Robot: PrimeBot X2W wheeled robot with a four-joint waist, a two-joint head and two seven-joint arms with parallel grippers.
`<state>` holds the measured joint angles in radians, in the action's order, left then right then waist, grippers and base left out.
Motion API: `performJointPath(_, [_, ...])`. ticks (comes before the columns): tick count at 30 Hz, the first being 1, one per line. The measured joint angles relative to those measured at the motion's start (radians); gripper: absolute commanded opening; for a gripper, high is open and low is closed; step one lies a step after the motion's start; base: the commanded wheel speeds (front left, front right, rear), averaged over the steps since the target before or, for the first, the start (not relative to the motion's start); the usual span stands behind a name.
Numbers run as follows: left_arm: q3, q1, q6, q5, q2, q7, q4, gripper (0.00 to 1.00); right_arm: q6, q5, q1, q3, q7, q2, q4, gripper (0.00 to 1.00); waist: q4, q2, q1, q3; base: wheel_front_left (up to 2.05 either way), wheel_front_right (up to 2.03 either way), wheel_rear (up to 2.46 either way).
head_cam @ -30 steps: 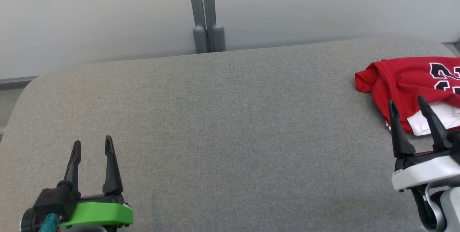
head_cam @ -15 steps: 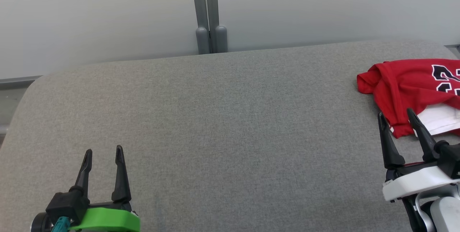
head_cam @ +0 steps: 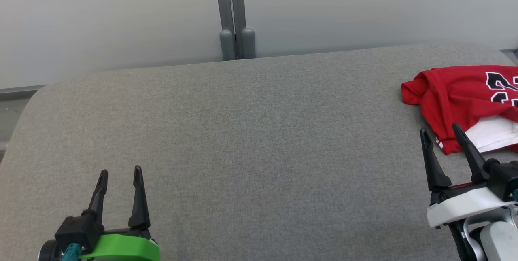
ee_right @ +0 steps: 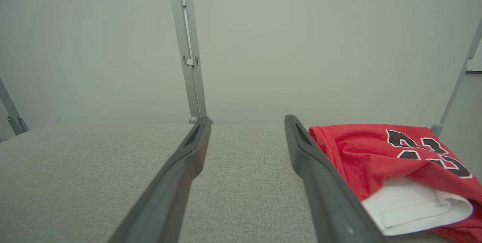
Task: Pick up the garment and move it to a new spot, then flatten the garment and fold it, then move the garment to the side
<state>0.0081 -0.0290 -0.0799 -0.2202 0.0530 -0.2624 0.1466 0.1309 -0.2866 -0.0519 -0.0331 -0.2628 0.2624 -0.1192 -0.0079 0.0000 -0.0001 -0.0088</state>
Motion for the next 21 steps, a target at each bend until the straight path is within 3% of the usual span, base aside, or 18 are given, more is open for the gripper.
performJointPath(2, [-0.003,0.000,-0.005,-0.011,0.000,0.000,0.009,1.00,0.000,0.000,-0.001,-0.002,0.000,-0.001,-0.002,1.00,0.000,0.0000,0.0000,0.000,0.00,0.00,0.00])
performJointPath(3, [-0.004,-0.001,-0.005,-0.012,-0.001,0.000,0.014,0.00,0.000,0.000,0.001,-0.002,0.000,-0.002,-0.006,0.00,-0.001,0.0000,0.0000,0.000,0.00,0.00,0.00])
performJointPath(8, [-0.006,-0.012,-0.005,-0.036,-0.007,0.016,0.056,0.00,0.000,-0.022,0.027,-0.011,0.009,-0.029,-0.041,0.00,0.000,0.0000,0.0000,0.000,0.00,0.00,0.00])
performJointPath(21, [0.012,-0.006,-0.008,-0.268,-0.007,0.078,0.063,0.00,0.000,-0.243,0.025,0.015,0.070,-0.059,-0.055,0.00,0.000,0.0000,0.0000,0.001,0.00,0.00,0.00])
